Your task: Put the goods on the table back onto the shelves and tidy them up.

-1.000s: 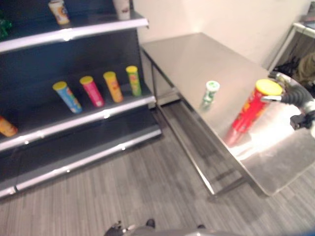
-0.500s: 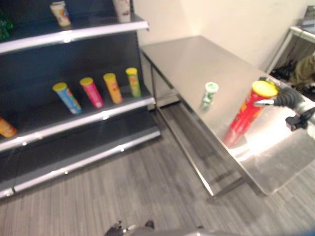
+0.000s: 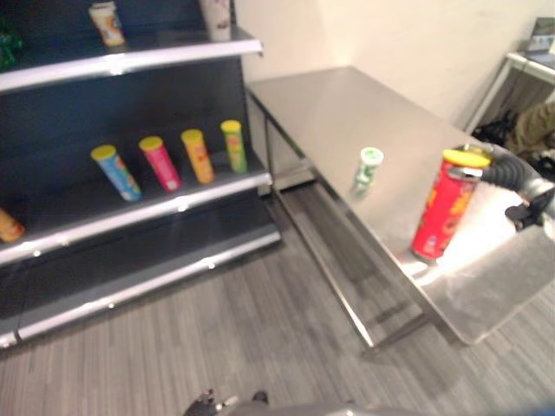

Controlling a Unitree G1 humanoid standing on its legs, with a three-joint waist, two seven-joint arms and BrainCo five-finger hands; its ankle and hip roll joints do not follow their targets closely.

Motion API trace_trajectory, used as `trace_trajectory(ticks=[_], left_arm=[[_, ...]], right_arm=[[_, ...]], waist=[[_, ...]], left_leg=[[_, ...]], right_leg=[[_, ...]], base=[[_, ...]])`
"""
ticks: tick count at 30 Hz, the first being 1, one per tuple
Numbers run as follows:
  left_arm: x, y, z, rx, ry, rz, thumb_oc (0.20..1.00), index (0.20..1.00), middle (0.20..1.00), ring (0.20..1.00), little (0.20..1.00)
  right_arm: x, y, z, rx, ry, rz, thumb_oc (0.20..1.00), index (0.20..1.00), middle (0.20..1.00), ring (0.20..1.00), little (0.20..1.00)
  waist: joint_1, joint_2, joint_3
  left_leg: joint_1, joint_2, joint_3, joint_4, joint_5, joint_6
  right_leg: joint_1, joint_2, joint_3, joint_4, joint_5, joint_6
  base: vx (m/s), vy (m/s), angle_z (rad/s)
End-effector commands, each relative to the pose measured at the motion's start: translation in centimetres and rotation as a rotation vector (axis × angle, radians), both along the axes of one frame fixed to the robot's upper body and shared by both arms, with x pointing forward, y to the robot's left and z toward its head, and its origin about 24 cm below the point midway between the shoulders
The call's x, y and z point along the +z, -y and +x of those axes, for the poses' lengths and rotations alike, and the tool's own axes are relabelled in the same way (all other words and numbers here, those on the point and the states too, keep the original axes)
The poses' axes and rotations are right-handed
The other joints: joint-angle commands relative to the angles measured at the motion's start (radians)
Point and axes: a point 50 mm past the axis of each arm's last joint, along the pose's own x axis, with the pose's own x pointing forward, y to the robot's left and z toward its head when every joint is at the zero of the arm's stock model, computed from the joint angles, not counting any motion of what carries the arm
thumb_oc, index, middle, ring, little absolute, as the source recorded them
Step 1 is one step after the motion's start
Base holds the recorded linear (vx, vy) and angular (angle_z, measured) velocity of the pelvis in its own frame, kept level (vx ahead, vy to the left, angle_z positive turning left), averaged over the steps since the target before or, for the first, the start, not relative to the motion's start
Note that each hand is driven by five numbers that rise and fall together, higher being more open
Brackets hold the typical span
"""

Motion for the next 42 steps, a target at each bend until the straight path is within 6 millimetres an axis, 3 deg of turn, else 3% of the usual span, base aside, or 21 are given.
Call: trace_trajectory(ticks=[1, 10, 15, 18, 21, 22, 24, 26, 28, 30, 31, 32, 33, 36, 37, 38, 39, 40, 41, 42], left_arm=[[0.7, -1.6, 1.6, 0.029, 0.062, 0.048, 1.0, 1.0, 1.0, 1.0, 1.0], [0.9, -2.2, 1.3, 0.117, 0.084, 0.051, 1.0, 1.0, 1.0, 1.0, 1.0], [1.0, -2.3, 1.7, 0.165, 0.103, 0.053, 1.0, 1.0, 1.0, 1.0, 1.0], [0.8, -2.0, 1.6, 0.197, 0.107, 0.048, 1.0, 1.0, 1.0, 1.0, 1.0], [0.9, -2.1, 1.9, 0.214, 0.12, 0.06, 1.0, 1.0, 1.0, 1.0, 1.0], [1.0, -2.3, 2.0, 0.212, 0.126, 0.066, 1.0, 1.0, 1.0, 1.0, 1.0], [1.0, -2.3, 2.0, 0.211, 0.125, 0.067, 1.0, 1.0, 1.0, 1.0, 1.0], [1.2, -2.6, 2.2, 0.19, 0.129, 0.077, 1.0, 1.0, 1.0, 1.0, 1.0], [1.2, -2.7, 2.2, 0.174, 0.125, 0.076, 1.0, 1.0, 1.0, 1.0, 1.0], [1.4, -3.0, 3.1, 0.088, 0.12, 0.095, 1.0, 1.0, 1.0, 1.0, 1.0], [1.6, -3.2, 3.5, 0.061, 0.13, 0.105, 1.0, 1.0, 1.0, 1.0, 1.0], [1.9, -3.5, 4.0, 0.049, 0.141, 0.114, 1.0, 1.0, 1.0, 1.0, 1.0], [2.2, -4.0, 4.2, 0.04, 0.151, 0.128, 1.0, 1.0, 1.0, 1.0, 1.0], [2.6, -4.7, 4.7, 0.016, 0.163, 0.146, 1.0, 1.0, 1.0, 1.0, 1.0], [2.8, -5.1, 4.9, 0.014, 0.166, 0.15, 1.0, 1.0, 1.0, 1.0, 1.0], [2.9, -5.2, 4.9, 0.019, 0.167, 0.148, 1.0, 1.0, 1.0, 1.0, 1.0], [2.9, -5.2, 4.9, 0.02, 0.167, 0.148, 1.0, 1.0, 1.0, 1.0, 1.0], [2.7, -5.0, 4.7, 0.026, 0.152, 0.141, 1.0, 1.0, 1.0, 1.0, 1.0], [2.5, -4.9, 4.5, 0.027, 0.144, 0.133, 1.0, 1.0, 1.0, 1.0, 1.0], [2.5, -4.8, 4.6, 0.028, 0.145, 0.132, 1.0, 1.0, 1.0, 1.0, 1.0]], right_arm=[[5.6, -0.9, -0.7, 0.041, 0.252, -0.045, 0.2, 0.2, 0.2, 0.2, 0.2], [9.2, -4.5, -3.6, 0.215, 0.54, 0.106, 0.2, 0.2, 0.2, 0.2, 0.2], [10.0, -5.4, -4.7, 0.255, 0.634, 0.143, 0.2, 0.2, 0.2, 0.2, 0.2], [10.5, -6.8, -5.2, 0.299, 0.703, 0.147, 0.2, 0.2, 0.2, 0.2, 0.2], [10.8, -7.6, -5.7, 0.329, 0.734, 0.148, 0.2, 0.2, 0.2, 0.2, 0.2], [10.7, -7.7, -6.0, 0.331, 0.74, 0.143, 0.2, 0.2, 0.2, 0.2, 0.2], [10.6, -7.7, -6.0, 0.329, 0.739, 0.143, 0.2, 0.2, 0.2, 0.2, 0.2], [10.1, -7.4, -6.4, 0.312, 0.733, 0.131, 0.2, 0.2, 0.2, 0.2, 0.2], [9.7, -6.8, -6.7, 0.279, 0.723, 0.118, 0.2, 0.2, 0.2, 0.2, 0.2], [8.6, -6.0, -6.9, 0.205, 0.713, 0.105, 0.2, 0.2, 0.2, 0.2, 0.2], [8.4, -6.1, -6.9, 0.198, 0.709, 0.086, 0.2, 0.2, 0.2, 0.2, 0.2], [8.4, -6.4, -6.9, 0.205, 0.713, 0.074, 0.2, 0.2, 0.2, 0.2, 0.2], [8.4, -6.7, -6.8, 0.211, 0.722, 0.071, 0.2, 0.2, 0.2, 0.2, 0.2], [8.4, -6.8, -6.8, 0.206, 0.729, 0.065, 0.2, 0.2, 0.2, 0.2, 0.2], [8.3, -6.8, -7.0, 0.212, 0.718, 0.061, 0.2, 0.2, 0.2, 0.2, 0.2], [8.3, -6.7, -6.9, 0.211, 0.709, 0.057, 0.2, 0.2, 0.2, 0.2, 0.2], [8.3, -6.7, -6.9, 0.211, 0.709, 0.057, 0.2, 0.2, 0.2, 0.2, 0.2], [8.3, -6.9, -6.7, 0.225, 0.7, 0.068, 0.2, 0.2, 0.2, 0.2, 0.2], [8.1, -7.1, -6.6, 0.233, 0.687, 0.064, 0.2, 0.2, 0.2, 0.2, 0.2], [8.1, -7.1, -6.6, 0.234, 0.688, 0.064, 0.2, 0.2, 0.2, 0.2, 0.2]], waist=[[0.027, -0.017, -0.031], [0.033, 0.006, -0.01], [0.036, 0.005, 0.016], [0.034, 0.002, 0.021], [0.023, 0.003, 0.02], [0.018, 0.017, 0.009], [0.018, 0.017, 0.008], [0.016, 0.034, -0.012], [0.014, 0.036, -0.023], [0.015, 0.026, -0.032], [0.016, 0.018, -0.026], [0.018, 0.016, -0.024], [0.021, 0.021, -0.019], [0.013, 0.026, -0.013], [-0.008, 0.028, -0.005], [-0.013, 0.029, -0.002], [-0.013, 0.029, -0.003], [-0.02, 0.019, 0.01], [-0.025, 0.013, 0.019], [-0.026, 0.013, 0.018]], left_leg=[[-0.005, 0.037, 0.054, 0.001, -0.045, -0.07], [-0.016, 0.063, 0.043, 0.001, -0.017, -0.087], [-0.08, 0.067, 0.033, 0.062, -0.012, -0.099], [-0.089, 0.126, 0.07, 0.067, 0.006, -0.112], [-0.073, 0.215, 0.117, 0.055, 0.038, -0.119], [-0.068, 0.254, 0.123, 0.046, 0.067, -0.133], [-0.068, 0.255, 0.121, 0.044, 0.068, -0.134], [-0.073, 0.267, 0.109, 0.054, 0.069, -0.141], [-0.074, 0.257, 0.119, 0.06, 0.047, -0.135], [-0.057, 0.176, 0.132, 0.032, -0.016, -0.112], [-0.051, 0.13, 0.137, 0.016, -0.031, -0.09], [-0.051, 0.101, 0.144, 0.007, -0.037, -0.074], [-0.043, 0.078, 0.16, 0.001, -0.05, -0.062], [-0.042, 0.048, 0.157, 0.001, -0.065, -0.042], [-0.04, 0.024, 0.123, 0.001, -0.058, -0.025], [-0.035, 0.017, 0.111, 0.001, -0.057, -0.02], [-0.037, 0.018, 0.112, 0.001, -0.055, -0.02], [-0.031, -0.009, 0.089, 0.001, -0.053, -0.009], [-0.025, -0.025, 0.075, 0.001, -0.057, -0.003], [-0.029, -0.026, 0.075, 0.001, -0.054, -0.003]], right_leg=[[0.024, 0.006, 0.046, 0.011, -0.055, 0.017], [0.015, 0.034, 0.054, 0.002, -0.075, -0.001], [0.014, 0.026, 0.026, 0.002, -0.082, -0.007], [0.014, 0.002, -0.003, 0.003, -0.073, 0.0], [-0.004, -0.037, -0.023, 0.009, -0.06, 0.019], [-0.008, -0.058, -0.034, 0.017, -0.057, 0.032], [-0.009, -0.057, -0.035, 0.018, -0.057, 0.032], [-0.008, -0.105, -0.052, 0.04, -0.047, 0.051], [-0.003, -0.134, -0.064, 0.049, -0.036, 0.064], [-0.017, -0.245, -0.078, 0.106, 0.069, 0.1], [-0.04, -0.301, -0.076, 0.14, 0.158, 0.118], [-0.058, -0.335, -0.09, 0.155, 0.191, 0.114], [-0.074, -0.358, -0.108, 0.183, 0.187, 0.105], [-0.102, -0.33, -0.081, 0.242, 0.127, 0.074], [-0.138, -0.201, 0.014, 0.261, 0.028, 0.034], [-0.149, -0.141, 0.054, 0.259, -0.019, 0.021], [-0.152, -0.14, 0.054, 0.258, -0.017, 0.019], [-0.173, -0.03, 0.099, 0.229, -0.052, -0.006], [-0.194, 0.02, 0.126, 0.213, -0.055, -0.009], [-0.196, 0.02, 0.126, 0.211, -0.051, -0.009]], base=[[0.01, -0.04, 0.0], [-0.01, -0.082, 0.0], [-0.08, 0.009, 0.16], [-0.05, 0.153, 0.39], [-0.05, 0.299, 0.49], [-0.02, 0.324, 0.26], [0.01, 0.241, 0.34], [0.05, 0.491, 0.49], [0.04, 0.41, 0.51], [0.02, 0.593, 0.57], [-0.04, 0.523, 0.83], [-0.06, 0.522, 0.72], [-0.04, 0.512, 0.5], [0.04, 0.354, 0.18], [0.12, 0.267, 0.43], [0.11, 0.268, 0.47], [0.09, 0.148, 0.46], [0.08, 0.135, 0.5], [0.08, 0.138, 0.48], [0.05, 0.085, 0.3]])
